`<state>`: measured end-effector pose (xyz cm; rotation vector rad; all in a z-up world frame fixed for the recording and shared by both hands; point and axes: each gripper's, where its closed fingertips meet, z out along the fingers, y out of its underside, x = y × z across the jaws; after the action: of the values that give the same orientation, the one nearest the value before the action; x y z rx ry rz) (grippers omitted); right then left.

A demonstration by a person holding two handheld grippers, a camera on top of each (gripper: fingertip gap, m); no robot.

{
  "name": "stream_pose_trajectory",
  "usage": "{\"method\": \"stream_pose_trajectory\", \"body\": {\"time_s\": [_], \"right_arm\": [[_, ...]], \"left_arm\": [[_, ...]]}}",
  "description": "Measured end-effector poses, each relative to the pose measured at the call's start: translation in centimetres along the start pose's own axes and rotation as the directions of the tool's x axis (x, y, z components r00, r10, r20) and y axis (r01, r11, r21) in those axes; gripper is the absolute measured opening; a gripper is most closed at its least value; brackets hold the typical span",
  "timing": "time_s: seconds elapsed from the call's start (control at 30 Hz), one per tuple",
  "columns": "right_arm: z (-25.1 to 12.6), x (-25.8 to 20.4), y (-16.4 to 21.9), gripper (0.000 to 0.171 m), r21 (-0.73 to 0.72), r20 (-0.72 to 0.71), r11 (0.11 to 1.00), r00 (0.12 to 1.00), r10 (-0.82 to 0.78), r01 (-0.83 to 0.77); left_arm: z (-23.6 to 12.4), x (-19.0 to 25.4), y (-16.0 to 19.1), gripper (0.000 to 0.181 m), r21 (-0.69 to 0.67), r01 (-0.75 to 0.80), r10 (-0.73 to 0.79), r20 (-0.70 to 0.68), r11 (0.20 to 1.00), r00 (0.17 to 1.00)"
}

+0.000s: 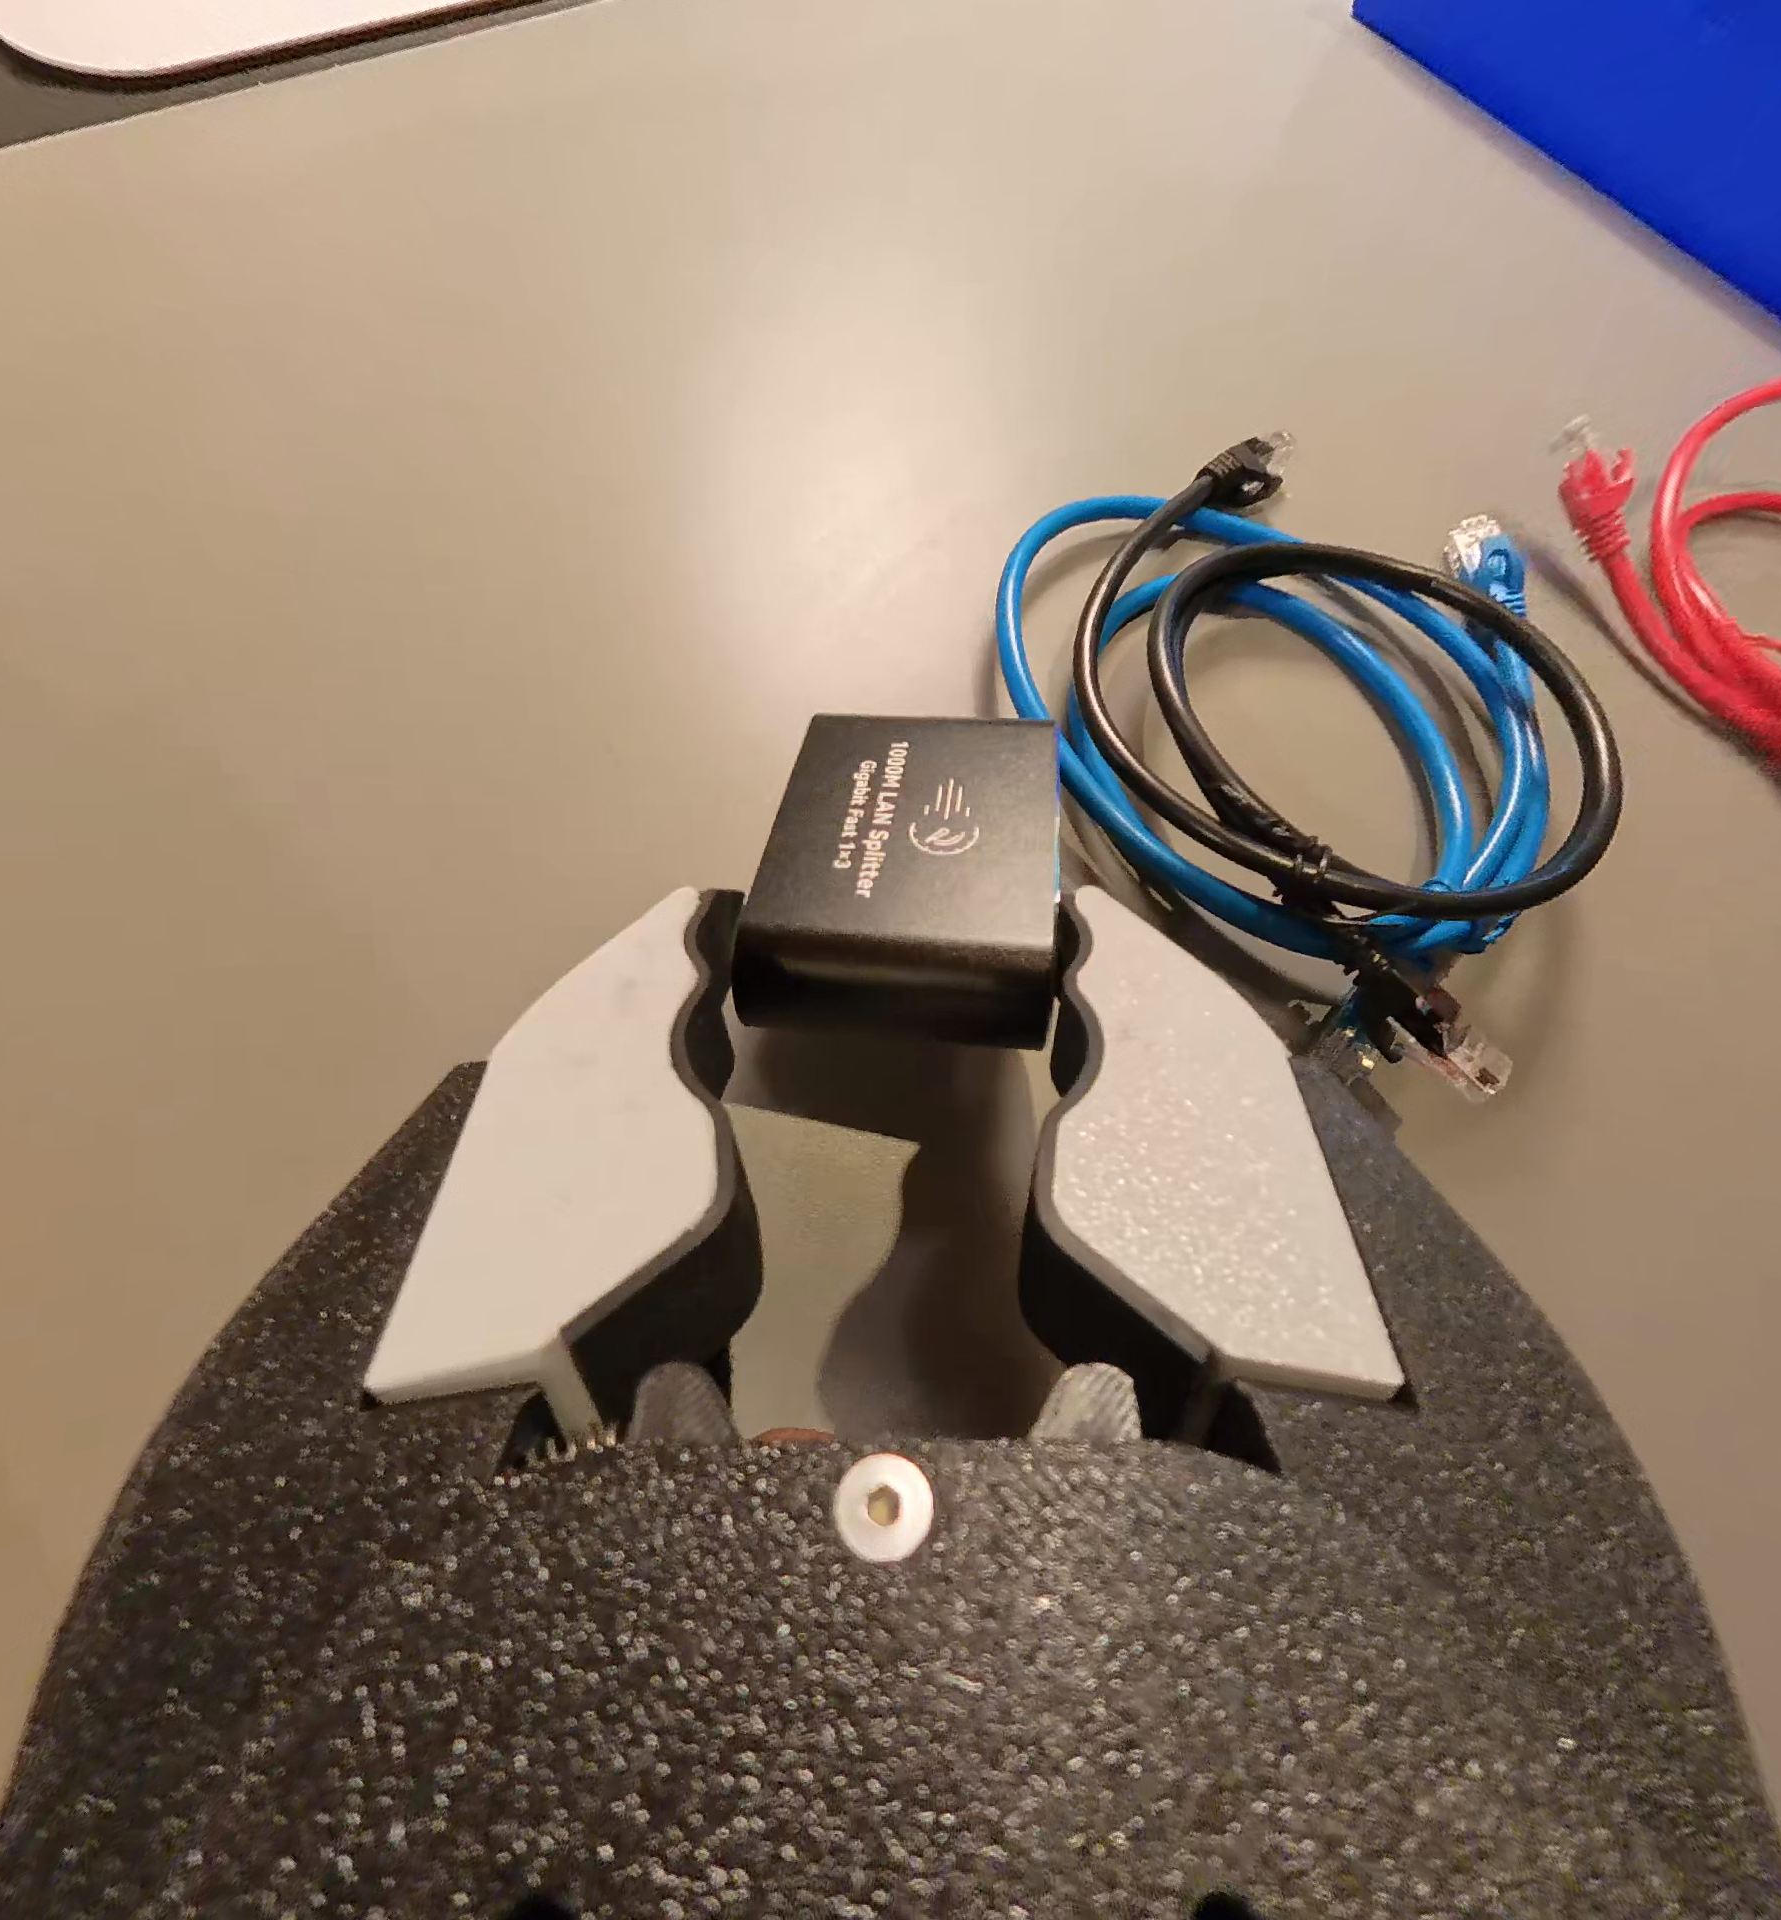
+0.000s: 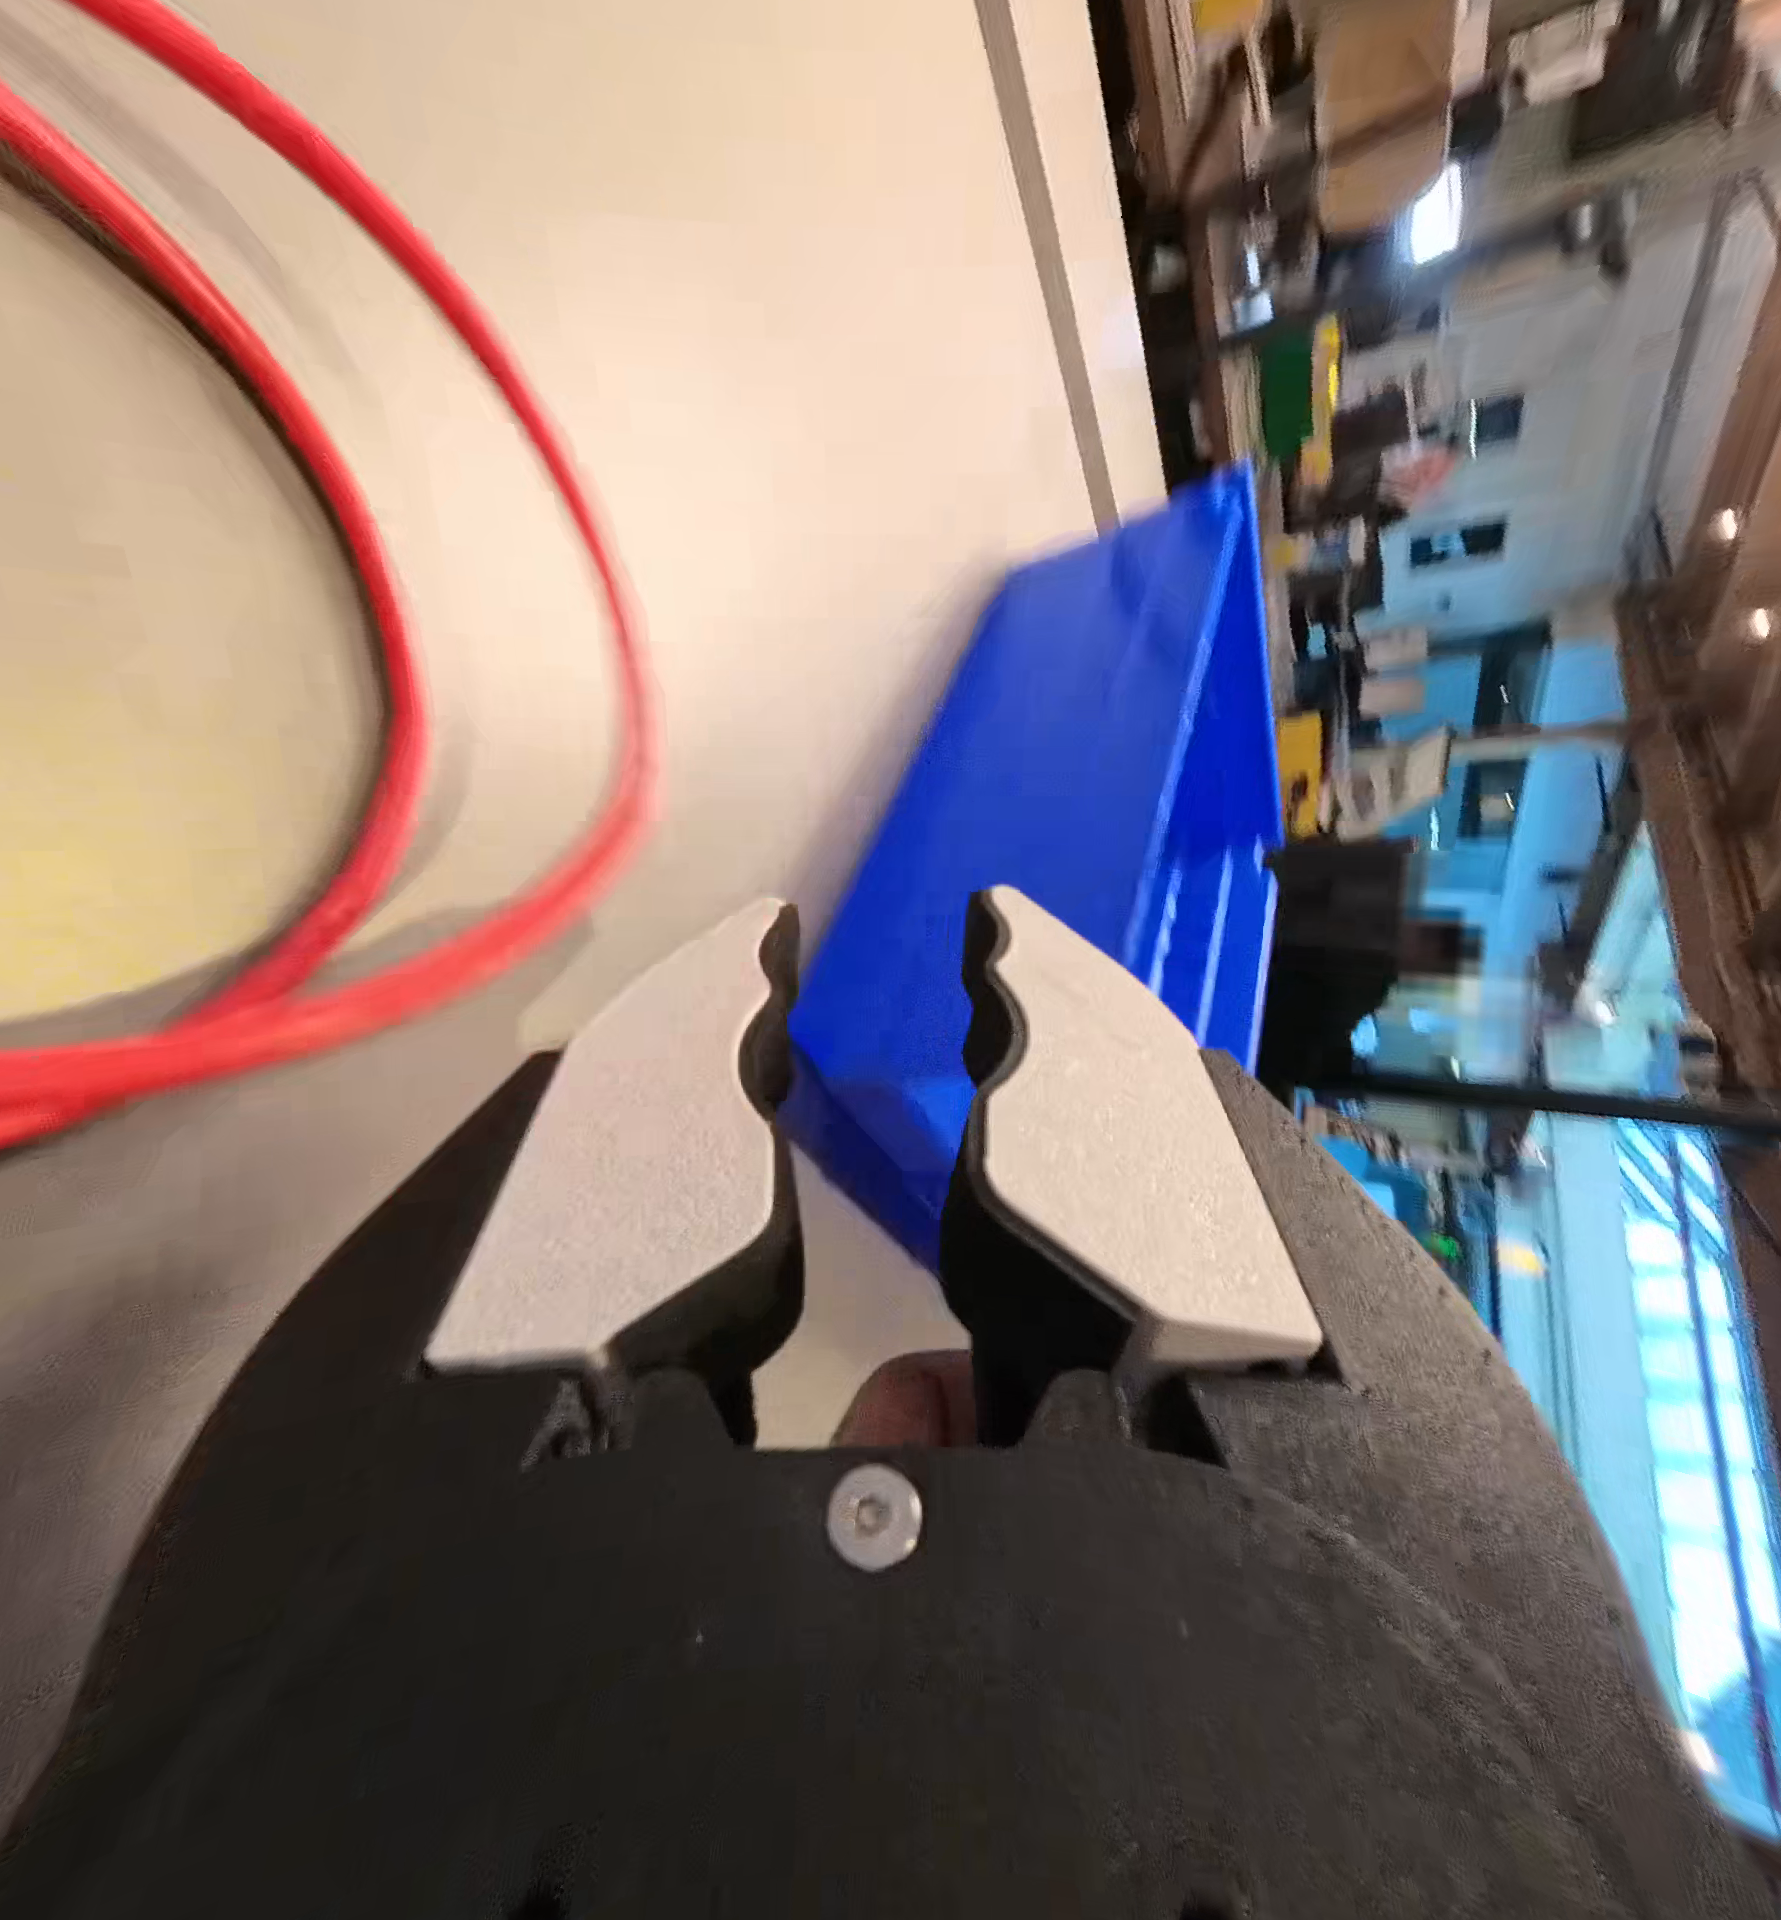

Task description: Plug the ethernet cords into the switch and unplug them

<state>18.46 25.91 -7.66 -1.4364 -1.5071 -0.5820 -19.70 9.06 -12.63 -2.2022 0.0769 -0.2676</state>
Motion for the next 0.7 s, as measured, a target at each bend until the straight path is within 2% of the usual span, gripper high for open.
{"method": "stream_pose_trajectory", "body": {"time_s": [0.13, 0.17, 0.23, 0.3, 0.37, 0.47, 0.6, 0.7], "right_arm": [[0.1, 3.4, 4.6, 0.03, -0.052, -0.072, 0.986, 0.986, 0.153, -0.157], [0.0, 4.5, 5.1, 0.029, -0.04, -0.117, 0.977, 0.972, 0.205, -0.211], [-0.8, 6.5, 4.3, 0.029, 0.076, -0.172, 0.942, 0.927, 0.334, -0.326], [-2.1, 6.1, 0.7, 0.029, 0.245, -0.056, 0.88, 0.9, 0.432, -0.407], [-4.0, 4.3, -4.6, 0.029, 0.402, 0.078, 0.821, 0.909, 0.41, -0.405], [-6.4, -0.1, -13.1, 0.03, 0.548, 0.177, 0.785, 0.957, 0.229, -0.289], [-8.2, -6.3, -23.9, 0.032, 0.669, 0.182, 0.737, 0.983, -0.038, -0.095], [-7.4, -9.7, -30.1, 0.039, 0.706, 0.159, 0.708, 0.971, -0.177, 0.013]], "left_arm": [[0.1, 0.0, 0.1, 0.06, -0.008, -0.003, 0.003, 0.0, 1.0, 1.0], [0.1, 0.0, 0.1, 0.06, -0.009, -0.005, 0.005, 0.002, 1.0, 1.0], [0.1, 0.0, 0.1, 0.06, -0.01, -0.009, 0.009, 0.004, 1.0, 1.0], [0.2, 0.1, 0.2, 0.06, -0.017, -0.011, 0.011, -0.001, 1.0, 1.0], [0.3, 0.2, 0.3, 0.06, -0.028, -0.004, 0.004, -0.01, 1.0, 1.0], [0.4, 0.4, 0.5, 0.06, -0.039, 0.014, -0.014, -0.024, 0.999, 1.0], [0.3, 0.7, 0.6, 0.06, -0.04, 0.038, -0.04, -0.054, 0.998, 0.998], [0.2, 0.9, 0.6, 0.06, -0.037, 0.059, -0.061, -0.08, 0.998, 0.995]]}}
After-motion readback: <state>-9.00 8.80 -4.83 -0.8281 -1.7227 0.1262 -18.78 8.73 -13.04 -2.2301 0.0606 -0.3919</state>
